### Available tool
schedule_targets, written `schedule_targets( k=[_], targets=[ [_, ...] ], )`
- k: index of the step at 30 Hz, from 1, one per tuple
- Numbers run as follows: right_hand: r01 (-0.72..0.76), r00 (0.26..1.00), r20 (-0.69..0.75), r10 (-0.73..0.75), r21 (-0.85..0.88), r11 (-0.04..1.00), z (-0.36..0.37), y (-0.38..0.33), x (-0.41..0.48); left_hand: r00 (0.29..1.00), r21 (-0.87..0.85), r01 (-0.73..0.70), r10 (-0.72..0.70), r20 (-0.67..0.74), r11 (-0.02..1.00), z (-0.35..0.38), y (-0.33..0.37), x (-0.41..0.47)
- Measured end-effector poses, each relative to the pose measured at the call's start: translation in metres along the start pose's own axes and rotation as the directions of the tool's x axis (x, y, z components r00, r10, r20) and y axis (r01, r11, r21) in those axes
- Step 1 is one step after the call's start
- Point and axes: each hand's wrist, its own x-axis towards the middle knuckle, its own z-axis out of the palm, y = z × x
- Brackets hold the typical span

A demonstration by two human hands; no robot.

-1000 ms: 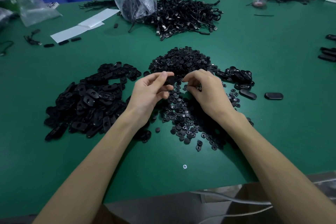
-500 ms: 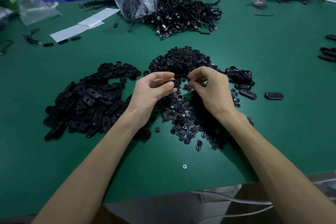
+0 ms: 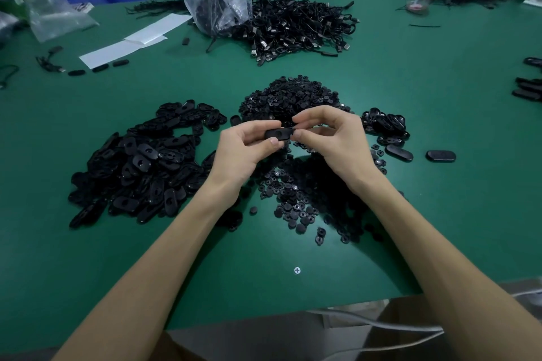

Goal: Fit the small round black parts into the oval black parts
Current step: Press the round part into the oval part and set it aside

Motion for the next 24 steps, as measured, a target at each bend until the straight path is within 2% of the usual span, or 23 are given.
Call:
schedule_targets(
  k=[11, 24],
  targets=[
    [0.044, 0.997, 0.056, -0.044, 0.014, 0.999, 0.0013, -0.0013, -0.0003, 0.997, -0.039, -0.067, 0.069, 0.045, 0.997, 0.0043, 0.0026, -0.0038],
    [0.044, 0.995, 0.084, -0.043, -0.008, 0.999, 0.0023, -0.0079, -0.0044, 0.989, 0.15, -0.129, 0.138, -0.048, 0.98, -0.0009, 0.0001, 0.0002]
  ],
)
